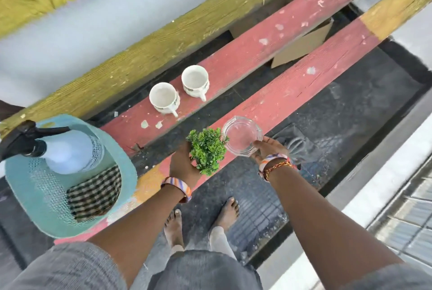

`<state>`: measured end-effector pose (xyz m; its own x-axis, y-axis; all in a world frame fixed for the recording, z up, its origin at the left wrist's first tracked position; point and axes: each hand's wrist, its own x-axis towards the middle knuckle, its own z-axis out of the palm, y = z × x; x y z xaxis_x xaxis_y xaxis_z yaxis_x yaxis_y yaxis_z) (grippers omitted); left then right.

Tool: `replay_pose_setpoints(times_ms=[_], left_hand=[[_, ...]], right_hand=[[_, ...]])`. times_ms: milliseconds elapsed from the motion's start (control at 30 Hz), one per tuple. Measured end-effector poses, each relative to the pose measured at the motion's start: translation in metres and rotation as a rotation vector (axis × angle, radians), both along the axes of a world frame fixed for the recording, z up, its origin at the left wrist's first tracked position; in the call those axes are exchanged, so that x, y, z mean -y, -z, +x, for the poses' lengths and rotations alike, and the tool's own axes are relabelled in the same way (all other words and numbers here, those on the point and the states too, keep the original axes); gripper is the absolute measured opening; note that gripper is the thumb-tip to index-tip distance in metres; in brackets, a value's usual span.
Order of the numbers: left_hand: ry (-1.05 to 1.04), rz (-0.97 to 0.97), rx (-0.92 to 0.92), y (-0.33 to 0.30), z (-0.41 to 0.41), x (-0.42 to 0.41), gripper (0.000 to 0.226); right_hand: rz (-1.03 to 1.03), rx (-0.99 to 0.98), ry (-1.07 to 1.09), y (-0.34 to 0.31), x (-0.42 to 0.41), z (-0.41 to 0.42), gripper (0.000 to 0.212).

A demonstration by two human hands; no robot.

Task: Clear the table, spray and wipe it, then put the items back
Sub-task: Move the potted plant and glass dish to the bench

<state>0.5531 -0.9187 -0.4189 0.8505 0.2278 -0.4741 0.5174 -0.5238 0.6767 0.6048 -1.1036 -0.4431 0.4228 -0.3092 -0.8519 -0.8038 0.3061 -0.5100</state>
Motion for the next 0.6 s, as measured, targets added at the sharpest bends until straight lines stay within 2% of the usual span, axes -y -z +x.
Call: replay_pose_setpoints(times_ms=[100,200,300,467,533,600], left_hand=[[0.026,0.019,0.025,0.004,-0.001,0.001,0.055],[-0.026,-0.028,0.021,0.006,-0.003,0.001,0.059],[-0.047,-0.047,0.003,0.008,-0.007,0.000,0.060],[0.044,0.051,-0.008,0.011,-0.016,-0.005,0.058],[0.016,0.075,-0.045,0.005,-0.021,-0.007,0.062],[-0.037,0.082,-0.071,-0.007,-0.029,-0.007,0.076]], right_hand=[[0.028,0.035,0.045,0.003,-0.003,0.007,0.019],[-0.060,0.042,0.048,0.005,-0.004,0.009,0.028],[-0.150,-0.003,-0.028,0.003,-0.002,0.008,0.019],[-0.143,-0.005,-0.060,-0.005,-0.001,0.004,0.013],[-0.278,0.008,-0.132,-0.016,-0.003,0.002,0.010],[-0.430,0.052,-0.241,-0.034,-0.006,-0.001,0.007]])
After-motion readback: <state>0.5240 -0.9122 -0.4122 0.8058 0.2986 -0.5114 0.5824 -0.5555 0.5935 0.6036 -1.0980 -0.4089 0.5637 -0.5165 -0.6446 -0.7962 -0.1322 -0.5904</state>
